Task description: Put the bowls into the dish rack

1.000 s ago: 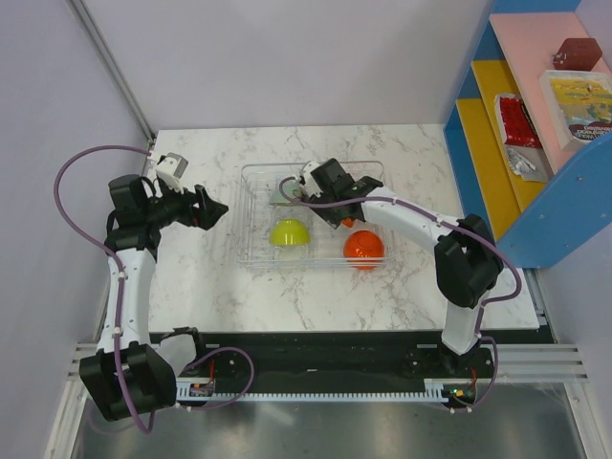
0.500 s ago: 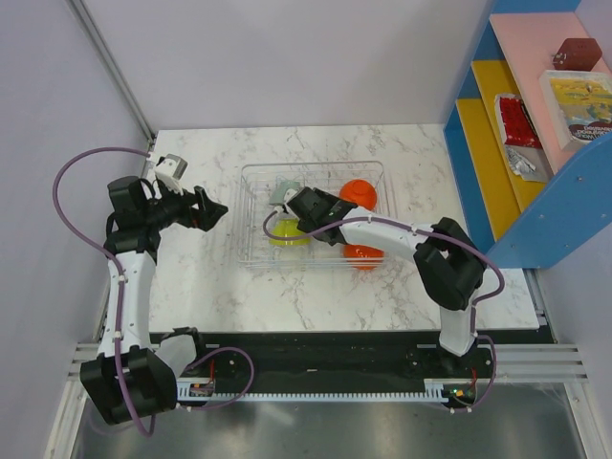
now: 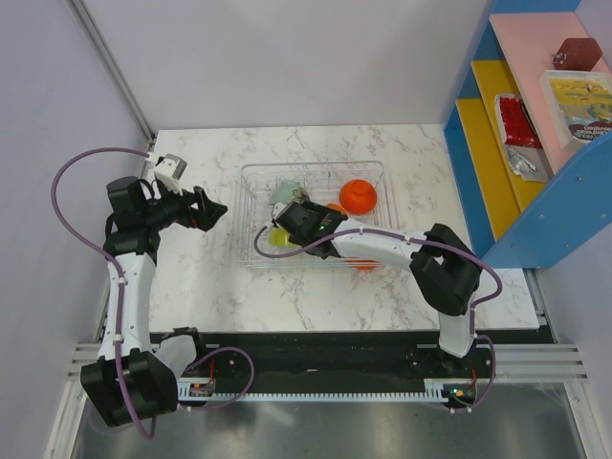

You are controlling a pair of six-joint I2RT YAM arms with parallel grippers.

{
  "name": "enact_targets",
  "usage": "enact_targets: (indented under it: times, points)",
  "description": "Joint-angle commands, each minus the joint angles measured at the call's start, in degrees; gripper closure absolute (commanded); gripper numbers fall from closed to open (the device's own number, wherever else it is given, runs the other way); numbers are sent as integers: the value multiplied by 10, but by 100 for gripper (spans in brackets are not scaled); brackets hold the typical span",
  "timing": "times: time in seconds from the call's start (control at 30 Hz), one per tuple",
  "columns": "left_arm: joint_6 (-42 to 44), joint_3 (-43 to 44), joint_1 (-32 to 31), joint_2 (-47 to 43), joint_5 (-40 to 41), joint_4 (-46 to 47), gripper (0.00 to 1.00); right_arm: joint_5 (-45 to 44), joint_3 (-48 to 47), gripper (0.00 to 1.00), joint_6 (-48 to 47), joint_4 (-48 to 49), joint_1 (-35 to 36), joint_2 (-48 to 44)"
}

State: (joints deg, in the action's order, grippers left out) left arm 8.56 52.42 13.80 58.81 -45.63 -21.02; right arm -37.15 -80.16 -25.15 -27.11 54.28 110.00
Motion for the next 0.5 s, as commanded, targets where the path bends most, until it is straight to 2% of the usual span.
enact_targets:
  times: [0.0,0.2,0.33,0.47]
  points:
    - [-3,0,4,-11,-8,14,0,47,7,26,-12,-31,17,26]
    - [-4,1,4,-11,-7,13,0,66,11,9,-9,-36,17,17]
    - [-5,1,4,-11,-8,14,0,63,13,3,-9,-30,16,13]
    - [-5,1,4,-12,-7,13,0,63,11,2,-13,-31,15,6]
